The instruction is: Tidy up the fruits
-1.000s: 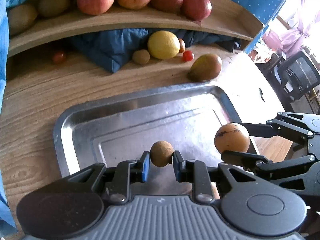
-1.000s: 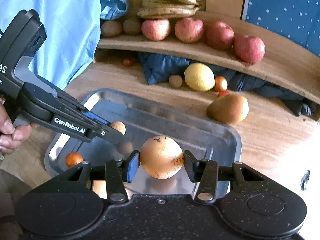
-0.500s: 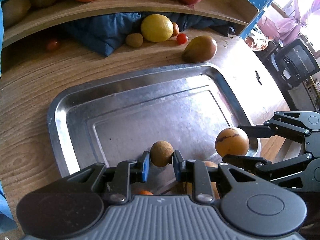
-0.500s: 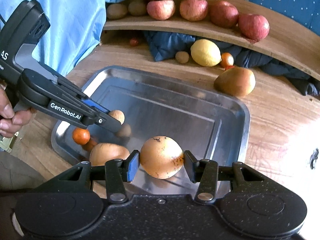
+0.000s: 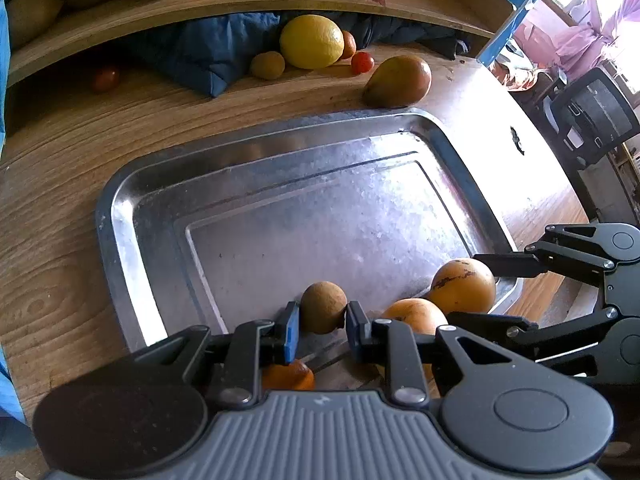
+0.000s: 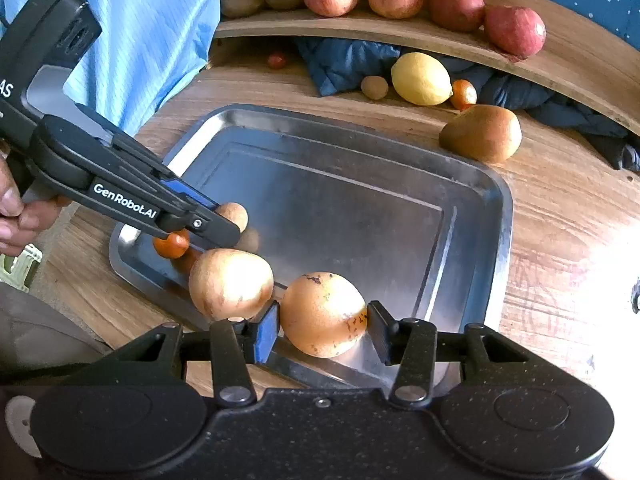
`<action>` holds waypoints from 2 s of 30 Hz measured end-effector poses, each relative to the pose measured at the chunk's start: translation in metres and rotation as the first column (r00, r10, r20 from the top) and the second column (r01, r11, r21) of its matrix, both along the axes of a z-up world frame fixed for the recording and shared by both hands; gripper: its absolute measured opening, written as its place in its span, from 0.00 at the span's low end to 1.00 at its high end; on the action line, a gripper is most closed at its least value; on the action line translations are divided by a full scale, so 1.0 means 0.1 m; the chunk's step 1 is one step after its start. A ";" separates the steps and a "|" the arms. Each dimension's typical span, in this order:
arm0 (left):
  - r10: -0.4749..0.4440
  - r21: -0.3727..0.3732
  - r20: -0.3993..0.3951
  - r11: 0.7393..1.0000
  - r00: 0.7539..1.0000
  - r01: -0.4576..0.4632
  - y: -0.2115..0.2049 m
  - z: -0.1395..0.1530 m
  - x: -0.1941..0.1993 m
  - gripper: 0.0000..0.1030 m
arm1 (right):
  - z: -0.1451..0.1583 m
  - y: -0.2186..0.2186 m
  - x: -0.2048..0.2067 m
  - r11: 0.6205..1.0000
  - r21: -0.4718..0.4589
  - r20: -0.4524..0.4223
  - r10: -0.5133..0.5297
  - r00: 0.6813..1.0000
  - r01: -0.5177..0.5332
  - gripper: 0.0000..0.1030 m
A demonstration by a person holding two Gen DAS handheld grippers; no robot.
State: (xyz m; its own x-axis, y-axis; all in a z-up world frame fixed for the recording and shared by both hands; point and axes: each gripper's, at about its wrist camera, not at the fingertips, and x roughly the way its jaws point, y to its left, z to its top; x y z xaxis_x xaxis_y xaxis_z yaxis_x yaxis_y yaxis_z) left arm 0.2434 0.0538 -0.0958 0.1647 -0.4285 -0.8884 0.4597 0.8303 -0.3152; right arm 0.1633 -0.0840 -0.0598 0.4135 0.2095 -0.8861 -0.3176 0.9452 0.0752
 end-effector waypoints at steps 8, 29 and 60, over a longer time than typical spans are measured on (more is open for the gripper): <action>-0.016 0.018 0.003 1.000 1.000 0.016 -0.01 0.02 0.02 0.26 | -0.04 -0.02 -0.01 1.000 -0.005 0.001 -0.010 1.000 0.010 0.48; -0.008 0.019 0.023 1.000 1.000 0.008 0.20 0.12 -0.03 0.54 | -0.02 -0.04 0.04 1.000 0.007 -0.013 0.005 1.000 -0.004 0.62; 0.121 0.173 0.138 0.974 0.983 -0.144 0.62 0.27 0.15 0.95 | 0.16 -0.28 0.31 0.988 -0.130 0.087 -0.071 0.994 0.082 0.99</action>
